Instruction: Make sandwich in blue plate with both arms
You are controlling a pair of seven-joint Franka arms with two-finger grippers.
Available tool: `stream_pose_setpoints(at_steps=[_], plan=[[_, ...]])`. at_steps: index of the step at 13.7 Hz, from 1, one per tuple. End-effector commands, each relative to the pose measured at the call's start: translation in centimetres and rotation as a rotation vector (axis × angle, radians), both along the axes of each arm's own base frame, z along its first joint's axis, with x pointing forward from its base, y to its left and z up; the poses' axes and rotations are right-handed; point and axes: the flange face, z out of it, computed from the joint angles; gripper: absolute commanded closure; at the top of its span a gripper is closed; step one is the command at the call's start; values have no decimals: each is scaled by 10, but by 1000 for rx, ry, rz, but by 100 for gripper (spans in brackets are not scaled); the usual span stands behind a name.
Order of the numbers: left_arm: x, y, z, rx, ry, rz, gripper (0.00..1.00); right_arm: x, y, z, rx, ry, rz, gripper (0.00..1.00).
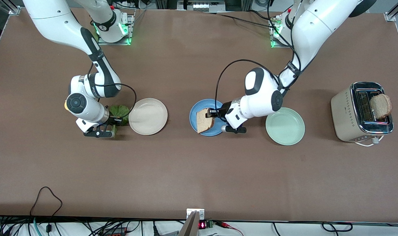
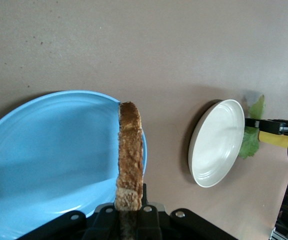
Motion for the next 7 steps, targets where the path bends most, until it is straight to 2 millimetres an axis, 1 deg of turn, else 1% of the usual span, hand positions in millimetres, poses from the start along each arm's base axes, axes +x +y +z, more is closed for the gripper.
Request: stream_pose_setpoints(at_steps=[1, 2, 3, 6, 7], plan=[[-11, -3, -3, -8, -2, 21, 100, 4, 8, 9, 0, -5, 5, 100], [-15, 0, -3, -10, 4, 22, 100, 10, 6, 18, -1, 12, -2, 100], [-13, 8, -3, -12, 7, 31, 100, 16, 6, 32, -4, 32, -6, 100], [-12, 18, 6, -48, 15, 47, 100, 26, 3, 82, -3, 37, -10, 100], [-13, 23, 3, -49, 22, 52, 100, 28, 5, 100, -1, 33, -9, 100]])
